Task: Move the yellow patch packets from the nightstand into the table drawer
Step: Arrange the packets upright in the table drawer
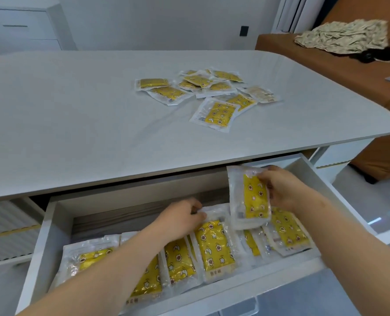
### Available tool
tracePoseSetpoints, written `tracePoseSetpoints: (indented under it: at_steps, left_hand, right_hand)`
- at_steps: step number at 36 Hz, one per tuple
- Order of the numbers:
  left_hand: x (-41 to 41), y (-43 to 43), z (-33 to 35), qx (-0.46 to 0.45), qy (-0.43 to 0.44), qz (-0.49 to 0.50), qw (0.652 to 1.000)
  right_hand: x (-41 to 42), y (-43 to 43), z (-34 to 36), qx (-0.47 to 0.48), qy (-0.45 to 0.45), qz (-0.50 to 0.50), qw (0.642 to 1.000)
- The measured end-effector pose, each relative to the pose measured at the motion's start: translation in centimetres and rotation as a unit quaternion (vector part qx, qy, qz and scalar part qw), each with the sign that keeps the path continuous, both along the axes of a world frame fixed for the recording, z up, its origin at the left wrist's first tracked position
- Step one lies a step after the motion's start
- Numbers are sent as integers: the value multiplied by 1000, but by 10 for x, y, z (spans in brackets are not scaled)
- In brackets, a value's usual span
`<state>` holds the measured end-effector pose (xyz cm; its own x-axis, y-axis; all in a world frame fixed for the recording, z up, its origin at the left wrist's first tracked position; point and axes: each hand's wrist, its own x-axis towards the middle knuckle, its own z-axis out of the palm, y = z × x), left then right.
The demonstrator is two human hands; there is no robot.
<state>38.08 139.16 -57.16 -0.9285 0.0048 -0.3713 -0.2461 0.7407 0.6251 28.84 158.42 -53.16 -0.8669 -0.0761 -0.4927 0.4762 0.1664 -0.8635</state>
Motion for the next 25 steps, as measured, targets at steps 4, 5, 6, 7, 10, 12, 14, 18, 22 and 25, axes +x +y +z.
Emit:
tracePoseSetpoints:
  at_steps: [4,5,6,7,10,12,14,18,22,25]
  left_hand:
    - [-2,8,-3,-34,-5,-30,999]
    - [-2,10,-3,-34,-5,-33,999]
    - [-2,11,-3,-36,-4,-37,999]
    - [-1,12,-4,-39,-3,-42,998]
    - [0,14,-7,-46,-2,-52,998]
    - [1,15,-7,-52,1,-56,997]
    - [1,16,-8,-57,4,-57,997]
    - [-1,18,-10,-66,-6,-48,997]
    - [0,18,-12,-63,-10,-37,997]
    - [1,19,-13,-65,-10,-38,997]
  right_hand:
    - [12,20,-8,162,-11,103,981]
    - [14,22,-10,206,-1,125,970]
    - [15,23,-12,255,18,147,955]
    - [15,22,-14,298,41,162,940]
    - [14,19,-16,379,96,178,903]
    - [15,13,-15,410,128,217,877]
    - [16,8,-17,452,139,296,830]
    - [19,2,-22,470,114,389,784]
    - [19,1,-17,507,163,369,762]
    - [21,0,-19,510,165,382,753]
